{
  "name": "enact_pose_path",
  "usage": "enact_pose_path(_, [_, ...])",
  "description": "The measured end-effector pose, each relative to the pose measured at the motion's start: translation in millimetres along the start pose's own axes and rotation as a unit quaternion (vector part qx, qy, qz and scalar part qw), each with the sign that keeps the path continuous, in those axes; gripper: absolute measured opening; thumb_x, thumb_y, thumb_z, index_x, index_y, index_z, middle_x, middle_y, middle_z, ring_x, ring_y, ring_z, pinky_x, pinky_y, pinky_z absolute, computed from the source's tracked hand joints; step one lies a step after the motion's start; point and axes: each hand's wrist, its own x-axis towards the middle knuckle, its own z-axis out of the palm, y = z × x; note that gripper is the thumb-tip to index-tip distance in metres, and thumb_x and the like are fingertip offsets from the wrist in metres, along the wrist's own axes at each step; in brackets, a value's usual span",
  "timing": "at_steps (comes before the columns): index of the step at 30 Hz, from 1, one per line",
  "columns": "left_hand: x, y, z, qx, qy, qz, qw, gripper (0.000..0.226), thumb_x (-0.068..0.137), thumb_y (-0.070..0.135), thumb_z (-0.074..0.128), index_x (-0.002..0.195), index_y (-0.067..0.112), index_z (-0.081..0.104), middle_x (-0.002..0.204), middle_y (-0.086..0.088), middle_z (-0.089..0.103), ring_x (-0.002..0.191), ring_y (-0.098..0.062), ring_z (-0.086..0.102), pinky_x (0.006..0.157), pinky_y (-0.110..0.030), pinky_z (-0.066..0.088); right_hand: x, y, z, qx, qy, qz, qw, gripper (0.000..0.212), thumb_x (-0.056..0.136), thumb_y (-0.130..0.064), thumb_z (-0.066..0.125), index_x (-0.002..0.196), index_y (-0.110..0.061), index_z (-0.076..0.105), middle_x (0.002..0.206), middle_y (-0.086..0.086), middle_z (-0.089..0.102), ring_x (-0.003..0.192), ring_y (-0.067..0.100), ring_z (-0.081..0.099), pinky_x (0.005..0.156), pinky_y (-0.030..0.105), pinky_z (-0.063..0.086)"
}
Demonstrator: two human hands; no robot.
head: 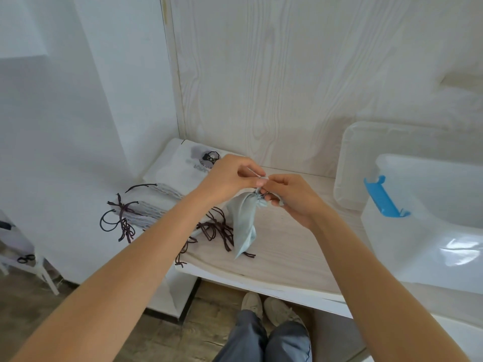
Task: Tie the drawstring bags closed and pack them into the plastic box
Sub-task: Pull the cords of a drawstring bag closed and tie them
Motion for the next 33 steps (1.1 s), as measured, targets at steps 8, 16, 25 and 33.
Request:
enact_pose_path(8, [-10.1,-1.3,1.0,-0.081,0.086,0.043,0.992,0.004,0.075,0.015,0.075,0.078,0.017,0.073,0.063,0.009,0.069,0.060,-0.004,0.064,0.066,-0.017,0.052,-1.5,-2.8,-5.8,0.132,-0.007,0.010,0.991,0.004,0.081,-0.006,0.067,0.084,-0.004,0.068,0.070,0.003,0.065,0.062,0.008,0.057,0.062,0.016,0.049])
enact_pose_path(16, [-19.5,-7.0,7.3,-0.047,0.059,-0.003,0.997,0.018,0.090,0.011,0.056,0.090,0.023,0.070,0.086,-0.001,0.070,0.074,-0.003,0.060,0.079,-0.023,0.050,-6.1,-2.6,-4.5,0.022,0.040,-0.040,0.998,0.015,0.077,-0.005,0.072,0.088,-0.012,0.064,0.077,0.005,0.071,0.069,0.011,0.064,0.067,0.021,0.047])
enact_pose_path(25, [-20.0,-7.8,7.8,-0.102,0.089,-0.033,0.990,0.013,0.078,0.017,0.074,0.091,0.017,0.072,0.086,-0.005,0.072,0.083,-0.015,0.068,0.081,-0.025,0.051,-6.8,-5.8,7.7,0.046,0.092,-0.069,0.992,0.011,0.081,-0.006,0.069,0.082,-0.013,0.061,0.071,0.005,0.070,0.067,0.015,0.064,0.078,0.031,0.051])
enact_pose_path(33, [-20.4,-6.3,7.1,-0.148,0.079,-0.058,0.984,0.005,0.082,0.016,0.070,0.086,0.014,0.072,0.076,0.002,0.070,0.062,0.002,0.061,0.065,-0.007,0.047,-8.3,-2.1,10.4,0.004,0.143,-0.096,0.985,0.014,0.077,-0.013,0.074,0.082,-0.013,0.061,0.074,0.002,0.066,0.070,0.013,0.061,0.069,0.021,0.051])
